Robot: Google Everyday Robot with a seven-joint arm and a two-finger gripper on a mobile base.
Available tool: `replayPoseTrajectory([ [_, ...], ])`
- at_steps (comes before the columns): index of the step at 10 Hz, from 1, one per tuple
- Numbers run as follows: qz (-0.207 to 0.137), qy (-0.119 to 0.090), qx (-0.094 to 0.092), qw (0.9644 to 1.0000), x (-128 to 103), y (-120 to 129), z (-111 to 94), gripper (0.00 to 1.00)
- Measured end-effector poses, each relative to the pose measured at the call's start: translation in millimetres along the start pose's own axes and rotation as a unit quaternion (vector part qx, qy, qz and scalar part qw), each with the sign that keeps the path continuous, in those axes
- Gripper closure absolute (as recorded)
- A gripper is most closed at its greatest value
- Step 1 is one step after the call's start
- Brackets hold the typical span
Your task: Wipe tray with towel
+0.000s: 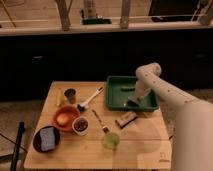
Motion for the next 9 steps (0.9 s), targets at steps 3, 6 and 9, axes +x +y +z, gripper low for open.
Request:
replayPoseTrajectory([
  [3,-0.015,-0.008,-0.003,0.9998,-13,-21,8,1.00],
  [6,-0.045,-0.020,-0.010,0.9987,-34,-25,16,1.00],
  [9,-0.083,-0.037,-0.013,0.9958,-68,-18,17,1.00],
])
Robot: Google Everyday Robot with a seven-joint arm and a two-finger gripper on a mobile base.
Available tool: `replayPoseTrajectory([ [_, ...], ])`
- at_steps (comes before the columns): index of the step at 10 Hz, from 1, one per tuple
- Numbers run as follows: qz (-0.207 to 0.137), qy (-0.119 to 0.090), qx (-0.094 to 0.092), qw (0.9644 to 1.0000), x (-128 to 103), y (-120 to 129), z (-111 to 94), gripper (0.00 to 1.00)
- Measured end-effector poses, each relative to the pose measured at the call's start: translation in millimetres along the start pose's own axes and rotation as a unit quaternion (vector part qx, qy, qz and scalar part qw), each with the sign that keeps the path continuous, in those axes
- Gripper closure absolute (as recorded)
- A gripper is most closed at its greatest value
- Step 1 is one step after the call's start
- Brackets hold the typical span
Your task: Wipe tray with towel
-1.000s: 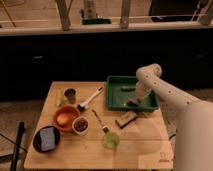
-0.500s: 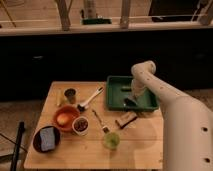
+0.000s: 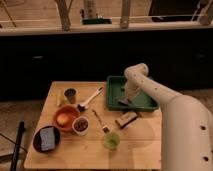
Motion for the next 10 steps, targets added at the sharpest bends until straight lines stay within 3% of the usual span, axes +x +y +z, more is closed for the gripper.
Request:
replayPoseTrajectory([
  [2,0.000,-0.001,-0.001,1.0000,-5,22,-4,1.00],
  [6,0.045,0.016,0.002,0.9989,32,61,-16,1.00],
  [8,0.067,0.028,0.007,0.9973,52,60,-20,1.00],
  [10,0.075,0.036,0.018,0.9963,64,39,-20,1.00],
])
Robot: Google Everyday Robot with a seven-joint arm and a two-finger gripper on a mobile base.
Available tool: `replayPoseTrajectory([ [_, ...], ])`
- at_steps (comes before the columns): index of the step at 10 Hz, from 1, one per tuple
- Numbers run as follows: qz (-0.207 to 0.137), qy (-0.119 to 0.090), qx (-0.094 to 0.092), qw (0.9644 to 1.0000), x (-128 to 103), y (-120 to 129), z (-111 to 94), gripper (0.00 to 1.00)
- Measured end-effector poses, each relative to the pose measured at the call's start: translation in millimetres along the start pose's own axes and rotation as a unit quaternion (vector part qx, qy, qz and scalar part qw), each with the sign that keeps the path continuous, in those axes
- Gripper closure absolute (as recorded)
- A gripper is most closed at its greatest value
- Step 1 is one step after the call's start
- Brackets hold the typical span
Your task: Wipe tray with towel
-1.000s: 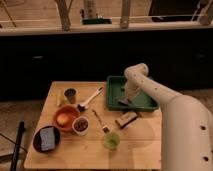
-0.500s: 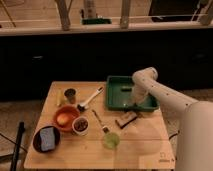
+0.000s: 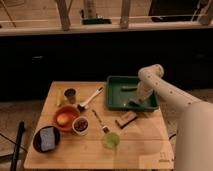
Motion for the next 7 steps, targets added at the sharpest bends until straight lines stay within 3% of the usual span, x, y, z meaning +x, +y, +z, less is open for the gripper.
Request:
replayPoseTrajectory([
  [3,-0.007,-0.002,0.006,1.0000,-5,-21,7,1.00],
  [7,-0.055,-0.025,0.007,0.9981,-45,-37,14,1.00],
])
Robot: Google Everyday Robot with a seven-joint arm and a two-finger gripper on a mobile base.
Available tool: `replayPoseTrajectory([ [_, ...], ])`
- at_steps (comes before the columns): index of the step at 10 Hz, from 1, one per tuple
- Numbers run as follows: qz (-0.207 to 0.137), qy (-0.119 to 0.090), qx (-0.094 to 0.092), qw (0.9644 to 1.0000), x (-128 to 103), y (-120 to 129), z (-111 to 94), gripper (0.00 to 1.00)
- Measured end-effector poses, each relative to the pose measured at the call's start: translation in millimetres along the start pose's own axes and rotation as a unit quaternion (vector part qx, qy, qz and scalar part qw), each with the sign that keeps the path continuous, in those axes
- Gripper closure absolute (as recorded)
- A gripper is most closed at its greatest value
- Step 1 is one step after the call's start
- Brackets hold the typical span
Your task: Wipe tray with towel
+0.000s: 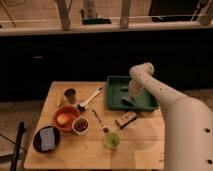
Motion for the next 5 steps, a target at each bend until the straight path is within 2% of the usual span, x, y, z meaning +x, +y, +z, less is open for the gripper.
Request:
replayPoseTrajectory([
  [3,-0.039,-0.013,-0.009,0.9991,-25,10,1,1.00],
  [5,-0.039,-0.010,-0.015,0.9991,-19,31,-4,1.00],
])
